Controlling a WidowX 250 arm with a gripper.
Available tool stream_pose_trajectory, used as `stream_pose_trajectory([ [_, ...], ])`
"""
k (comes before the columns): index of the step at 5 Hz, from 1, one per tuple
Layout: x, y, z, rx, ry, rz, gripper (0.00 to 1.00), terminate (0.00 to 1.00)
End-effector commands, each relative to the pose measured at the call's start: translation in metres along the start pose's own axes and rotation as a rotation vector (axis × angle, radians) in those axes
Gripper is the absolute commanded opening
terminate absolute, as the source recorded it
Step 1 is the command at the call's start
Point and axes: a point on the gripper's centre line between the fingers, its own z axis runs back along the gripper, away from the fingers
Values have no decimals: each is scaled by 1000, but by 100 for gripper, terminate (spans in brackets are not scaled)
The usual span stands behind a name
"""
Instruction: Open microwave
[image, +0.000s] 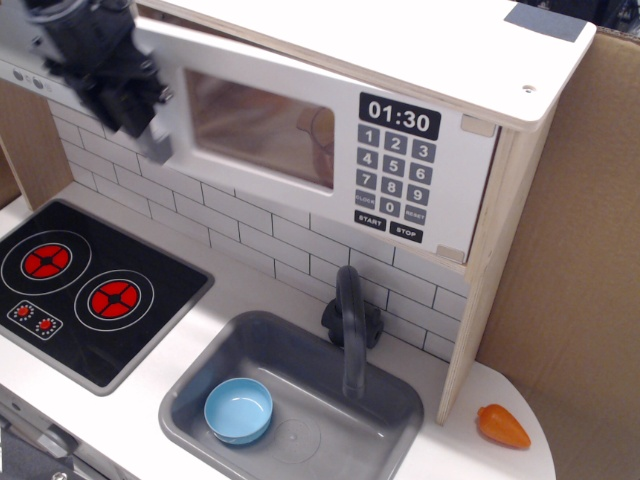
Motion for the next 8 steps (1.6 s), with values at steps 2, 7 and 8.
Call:
stream_pose_trajectory([
  [2, -69, -45, 60, -142, 280, -84, 100, 0],
  [7, 24, -12, 95, -171, 198, 410, 100, 0],
  [8, 11, -10, 60, -25, 178, 364, 100, 0],
])
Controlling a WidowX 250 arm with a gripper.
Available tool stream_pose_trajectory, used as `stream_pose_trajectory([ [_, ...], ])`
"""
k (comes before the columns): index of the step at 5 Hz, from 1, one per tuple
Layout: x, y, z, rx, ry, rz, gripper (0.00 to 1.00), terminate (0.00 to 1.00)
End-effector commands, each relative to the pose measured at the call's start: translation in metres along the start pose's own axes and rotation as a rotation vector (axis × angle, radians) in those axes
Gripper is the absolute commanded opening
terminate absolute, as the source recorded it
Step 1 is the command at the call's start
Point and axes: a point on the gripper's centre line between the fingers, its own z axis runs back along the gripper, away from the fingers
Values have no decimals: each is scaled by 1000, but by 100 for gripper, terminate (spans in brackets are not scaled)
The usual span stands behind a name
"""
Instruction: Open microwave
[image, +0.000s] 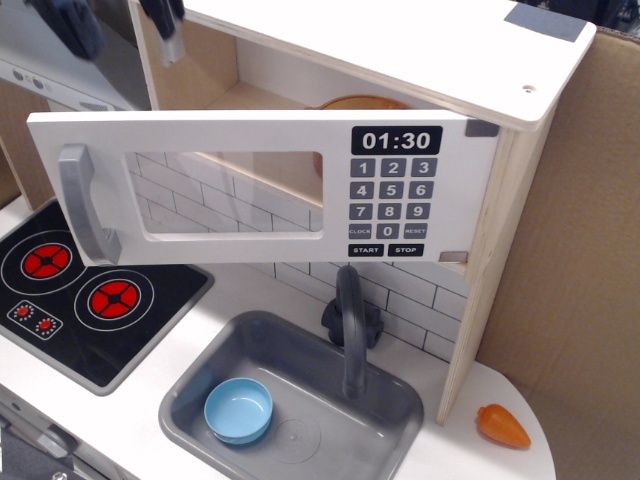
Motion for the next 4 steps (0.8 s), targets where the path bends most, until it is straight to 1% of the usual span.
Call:
stream_pose_trajectory([
  [1, -16, 24, -40, 234, -59, -59, 100, 0],
  [2, -36, 18, -57, 275, 27, -100, 100, 0],
  [3, -56, -3, -64, 256, 106, -148, 100, 0],
  [4, -77, -29, -81, 262, 166, -207, 100, 0],
])
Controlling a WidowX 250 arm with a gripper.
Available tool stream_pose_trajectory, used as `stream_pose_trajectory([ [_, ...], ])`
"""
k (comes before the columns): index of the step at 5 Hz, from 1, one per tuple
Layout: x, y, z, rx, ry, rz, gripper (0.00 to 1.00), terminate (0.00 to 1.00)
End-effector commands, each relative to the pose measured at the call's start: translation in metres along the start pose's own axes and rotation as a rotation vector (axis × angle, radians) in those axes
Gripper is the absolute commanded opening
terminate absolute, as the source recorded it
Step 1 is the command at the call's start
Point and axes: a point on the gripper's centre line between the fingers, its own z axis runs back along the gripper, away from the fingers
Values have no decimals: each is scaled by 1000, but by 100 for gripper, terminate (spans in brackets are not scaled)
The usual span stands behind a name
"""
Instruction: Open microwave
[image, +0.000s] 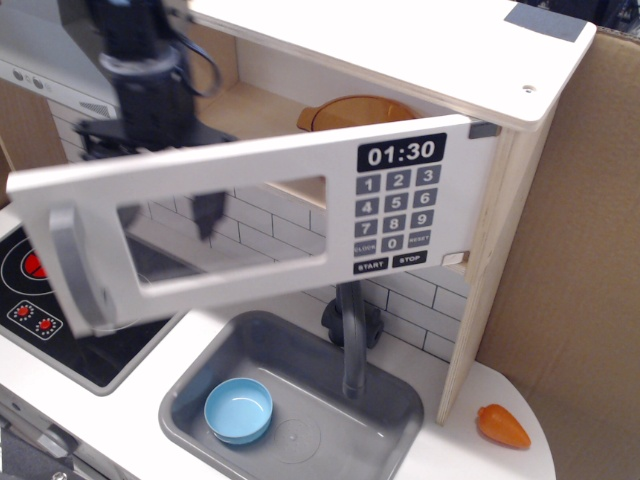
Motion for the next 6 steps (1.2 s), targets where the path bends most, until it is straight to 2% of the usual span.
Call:
stream_pose_trajectory([
  [1, -25, -45, 14, -15, 13, -131, 100, 0],
  [2, -28, -56, 15, -22, -37, -154, 100, 0],
  [4, -2, -1, 46, -41, -138, -24, 100, 0],
  [5, 12, 26, 64, -38, -165, 65, 100, 0],
  [6, 20, 39, 70, -63, -168, 104, 100, 100],
])
